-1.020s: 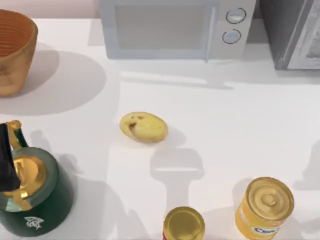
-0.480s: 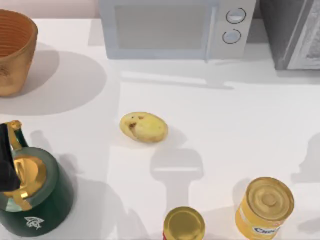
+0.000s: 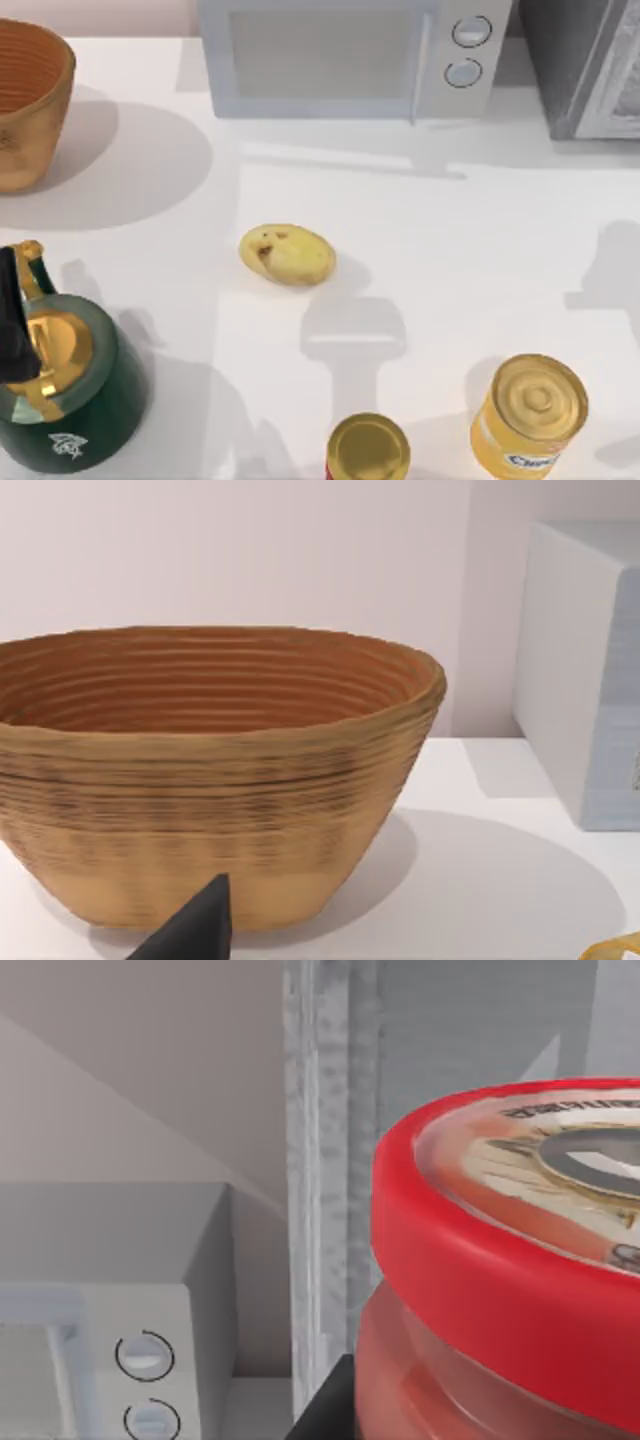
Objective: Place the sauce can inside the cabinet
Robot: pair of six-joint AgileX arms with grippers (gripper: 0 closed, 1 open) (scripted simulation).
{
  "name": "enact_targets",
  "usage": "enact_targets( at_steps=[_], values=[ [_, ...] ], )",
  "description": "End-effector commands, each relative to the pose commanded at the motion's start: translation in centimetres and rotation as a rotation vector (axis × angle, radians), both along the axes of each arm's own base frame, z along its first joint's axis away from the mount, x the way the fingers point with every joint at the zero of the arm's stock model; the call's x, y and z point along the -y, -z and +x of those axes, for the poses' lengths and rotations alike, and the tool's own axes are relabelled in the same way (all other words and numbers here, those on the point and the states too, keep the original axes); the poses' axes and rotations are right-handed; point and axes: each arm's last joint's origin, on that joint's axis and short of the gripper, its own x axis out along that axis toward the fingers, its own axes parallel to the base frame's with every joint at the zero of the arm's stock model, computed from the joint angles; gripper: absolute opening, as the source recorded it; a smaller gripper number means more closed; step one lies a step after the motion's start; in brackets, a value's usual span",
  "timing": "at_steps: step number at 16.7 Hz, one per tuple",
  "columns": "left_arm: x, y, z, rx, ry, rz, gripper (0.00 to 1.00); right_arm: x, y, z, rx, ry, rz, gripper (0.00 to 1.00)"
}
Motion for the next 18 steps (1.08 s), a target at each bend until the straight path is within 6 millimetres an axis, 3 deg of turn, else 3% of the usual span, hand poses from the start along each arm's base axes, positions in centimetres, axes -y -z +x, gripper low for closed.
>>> enact_targets(
  at_steps=[5,18],
  values=[
    [0.0,0.0,0.0,0.0,0.0,0.0,1.0,-0.3,-5.7,1.4,0.002,0.017,-0.006,0.0],
    [0.0,0.0,0.0,0.0,0.0,0.0,1.0,-2.2,-17.8,7.4,-0.002,0.008,0.005,0.0]
  ],
)
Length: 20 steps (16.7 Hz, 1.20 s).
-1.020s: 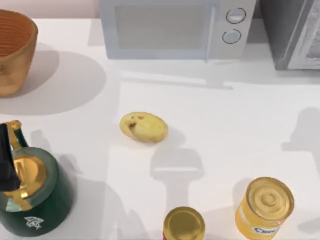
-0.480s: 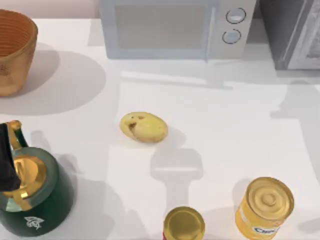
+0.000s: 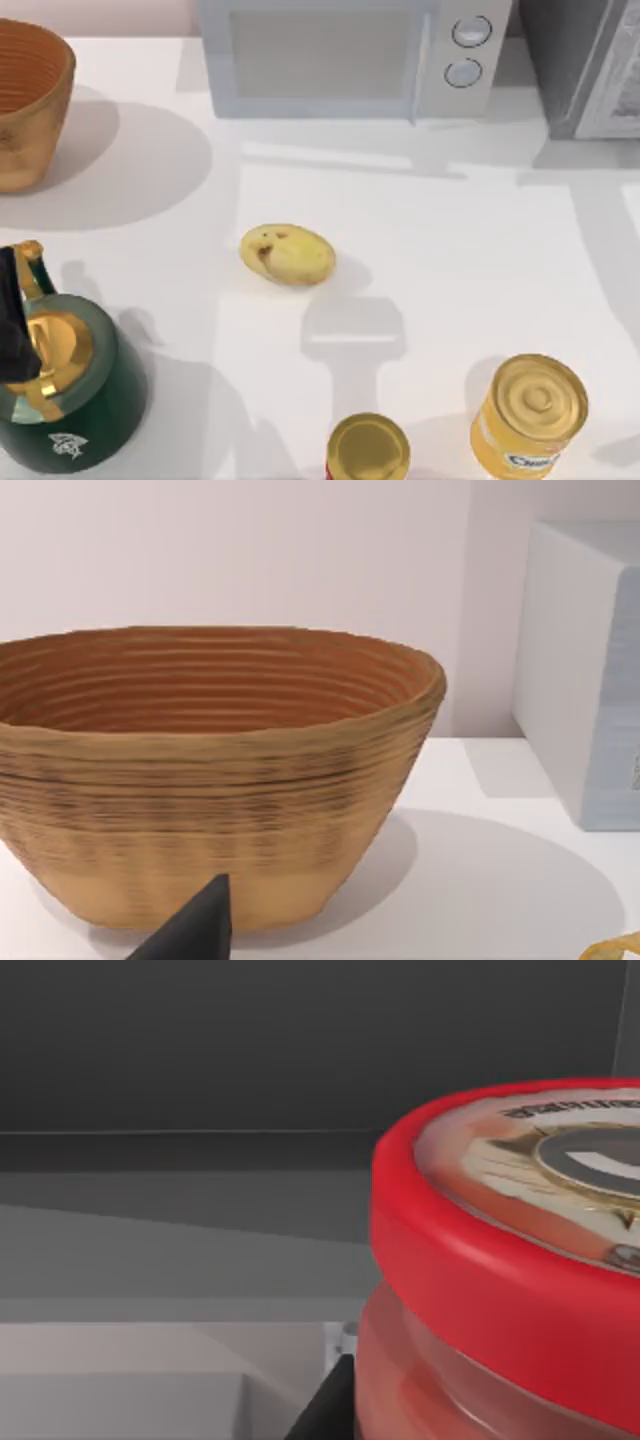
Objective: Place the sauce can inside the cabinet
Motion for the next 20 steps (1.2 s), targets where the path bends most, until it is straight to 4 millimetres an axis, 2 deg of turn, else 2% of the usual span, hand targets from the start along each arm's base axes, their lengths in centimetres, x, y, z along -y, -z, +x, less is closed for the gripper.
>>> enact_targets(
  at_steps=[5,7,11,17,20],
  values=[
    [0.0,0.0,0.0,0.0,0.0,0.0,1.0,-1.1,-3.9,3.1,0.007,0.001,-0.003,0.0],
    [0.0,0.0,0.0,0.0,0.0,0.0,1.0,-1.5,-4.7,4.4,-0.001,0.0,-0.004,0.0],
    [0.0,0.0,0.0,0.0,0.0,0.0,1.0,-2.1,-4.8,6.1,-0.031,0.001,-0.01,0.0],
    [0.0,0.0,0.0,0.0,0.0,0.0,1.0,-2.0,-4.8,6.1,-0.032,0.004,-0.008,0.0],
    [0.0,0.0,0.0,0.0,0.0,0.0,1.0,-2.1,-5.0,7.8,-0.029,0.004,-0.007,0.0]
  ],
)
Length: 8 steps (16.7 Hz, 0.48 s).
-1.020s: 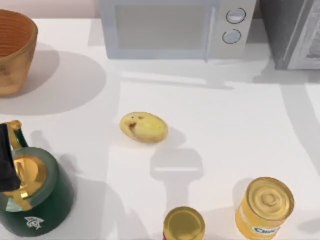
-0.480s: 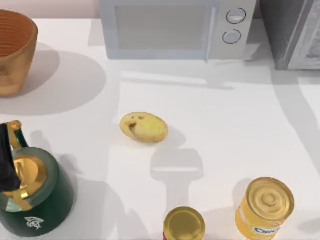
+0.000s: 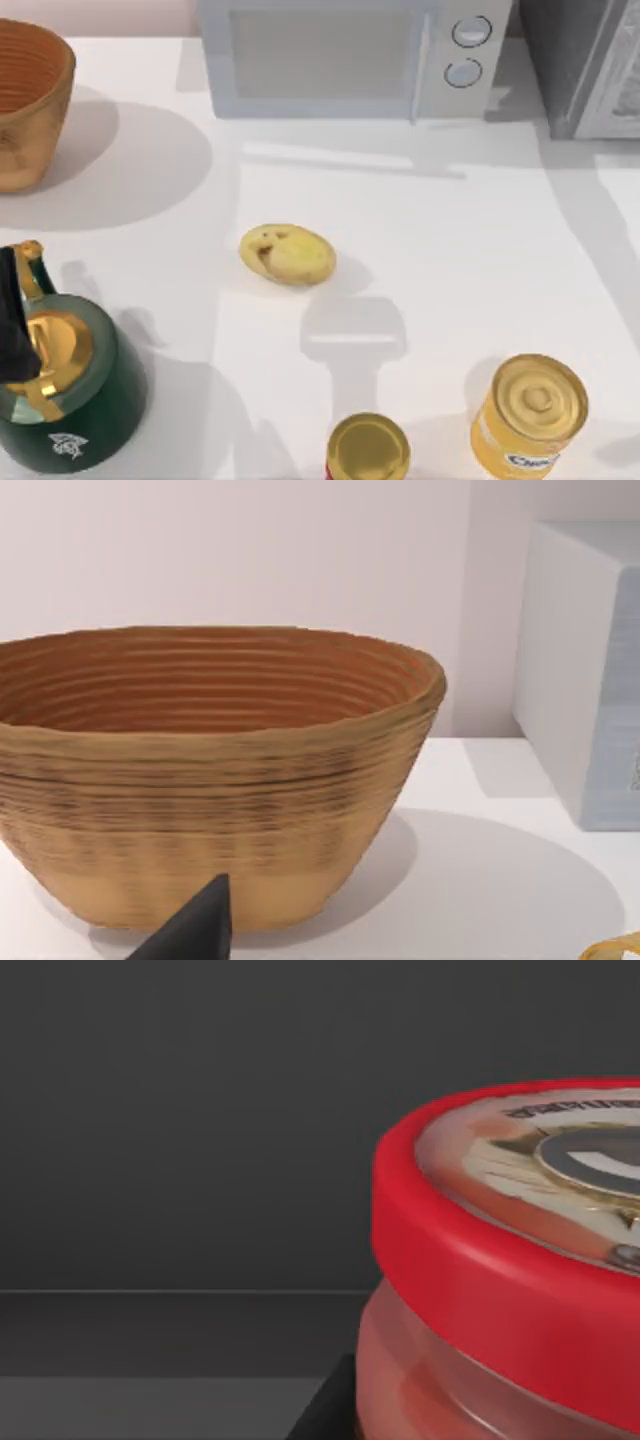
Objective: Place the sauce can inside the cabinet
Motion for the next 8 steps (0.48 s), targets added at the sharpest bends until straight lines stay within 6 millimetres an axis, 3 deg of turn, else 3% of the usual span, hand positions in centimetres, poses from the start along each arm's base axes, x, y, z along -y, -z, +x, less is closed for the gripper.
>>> enact_targets(
  at_steps=[8],
  values=[
    [0.0,0.0,0.0,0.0,0.0,0.0,1.0,-0.2,0.4,6.9,-0.001,0.0,0.017,0.0]
  ],
)
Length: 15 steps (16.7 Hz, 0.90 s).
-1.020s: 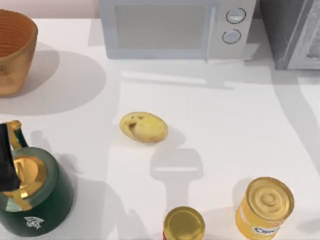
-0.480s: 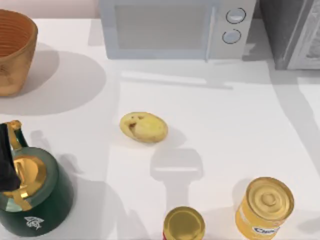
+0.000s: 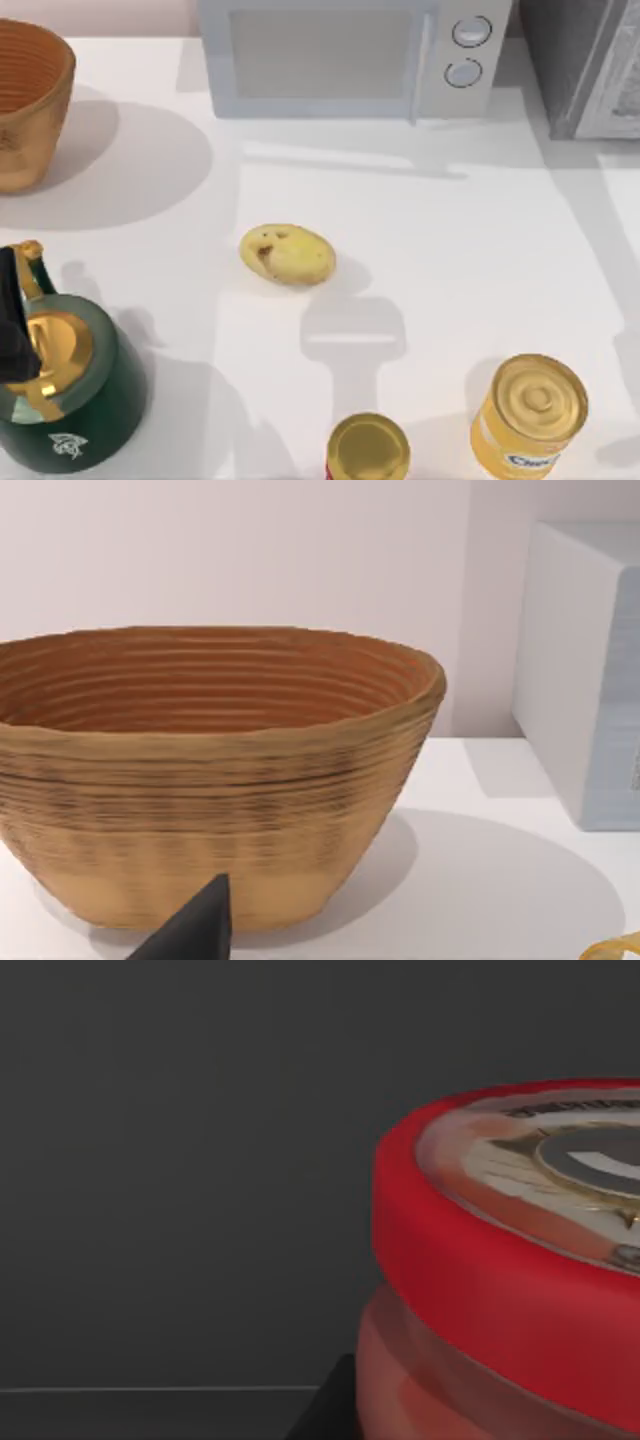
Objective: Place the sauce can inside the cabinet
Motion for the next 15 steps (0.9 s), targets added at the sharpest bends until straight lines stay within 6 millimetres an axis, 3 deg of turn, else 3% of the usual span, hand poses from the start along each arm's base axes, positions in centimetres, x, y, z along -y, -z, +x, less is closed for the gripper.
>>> enact_targets(
  at_steps=[6,12,15],
  values=[
    [0.0,0.0,0.0,0.0,0.0,0.0,1.0,0.3,1.6,5.7,-0.004,0.0,-0.014,0.0],
    [0.0,0.0,0.0,0.0,0.0,0.0,1.0,0.4,1.8,6.4,-0.001,-0.001,-0.018,0.0],
    [0.0,0.0,0.0,0.0,0.0,0.0,1.0,0.4,1.8,6.4,-0.001,-0.001,-0.018,0.23]
  ],
)
